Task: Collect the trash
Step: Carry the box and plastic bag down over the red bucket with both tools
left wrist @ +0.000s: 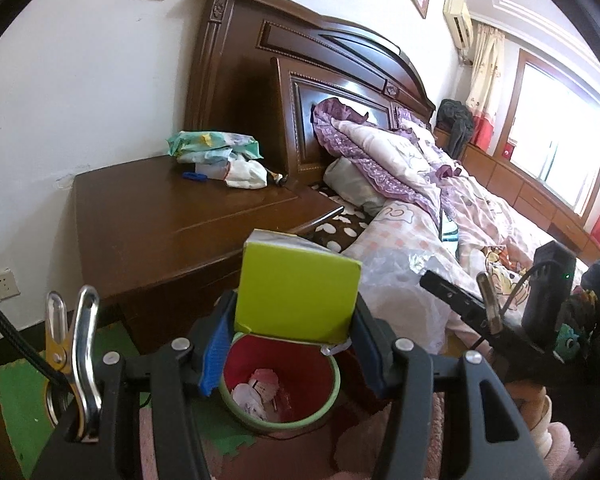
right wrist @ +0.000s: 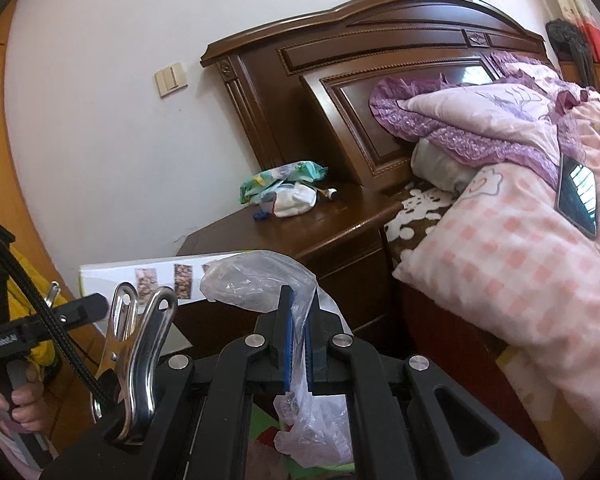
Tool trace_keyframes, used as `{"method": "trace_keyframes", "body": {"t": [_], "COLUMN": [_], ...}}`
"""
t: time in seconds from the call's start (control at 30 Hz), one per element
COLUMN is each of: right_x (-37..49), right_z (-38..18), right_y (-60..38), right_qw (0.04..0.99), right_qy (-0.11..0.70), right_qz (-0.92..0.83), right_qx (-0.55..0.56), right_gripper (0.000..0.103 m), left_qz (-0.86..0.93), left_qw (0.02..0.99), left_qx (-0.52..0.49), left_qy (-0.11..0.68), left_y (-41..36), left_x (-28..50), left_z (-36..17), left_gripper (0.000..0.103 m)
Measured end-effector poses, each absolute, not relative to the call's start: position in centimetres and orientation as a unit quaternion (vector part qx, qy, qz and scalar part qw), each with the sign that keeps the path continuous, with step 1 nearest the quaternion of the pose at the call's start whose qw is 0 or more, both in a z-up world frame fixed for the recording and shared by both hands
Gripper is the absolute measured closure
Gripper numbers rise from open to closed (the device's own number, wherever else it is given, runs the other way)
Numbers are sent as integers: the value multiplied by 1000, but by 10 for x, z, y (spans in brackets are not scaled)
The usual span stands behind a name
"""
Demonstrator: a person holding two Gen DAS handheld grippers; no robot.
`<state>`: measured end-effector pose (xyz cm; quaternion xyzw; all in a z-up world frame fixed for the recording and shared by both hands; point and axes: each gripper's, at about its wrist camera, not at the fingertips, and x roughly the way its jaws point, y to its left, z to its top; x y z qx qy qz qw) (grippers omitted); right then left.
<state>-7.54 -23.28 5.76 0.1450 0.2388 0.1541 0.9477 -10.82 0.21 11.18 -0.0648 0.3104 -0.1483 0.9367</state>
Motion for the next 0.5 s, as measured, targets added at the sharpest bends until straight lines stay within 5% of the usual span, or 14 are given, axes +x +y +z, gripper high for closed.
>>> {"method": "trace_keyframes", "body": {"t": [0.5], "right_x": [-78], "right_z": [16], "right_y": [-239], "right_qw": [937], "right_qy": [259], "right_qz": [146], "right_qx": [184], "right_gripper": [98], "left_qz": [-167], "left_qw": [926], "left_qx": [-37], "left_qy": [337], "left_y": [-17], "left_x": [-126], "left_z": [99], "left_gripper": [47]}}
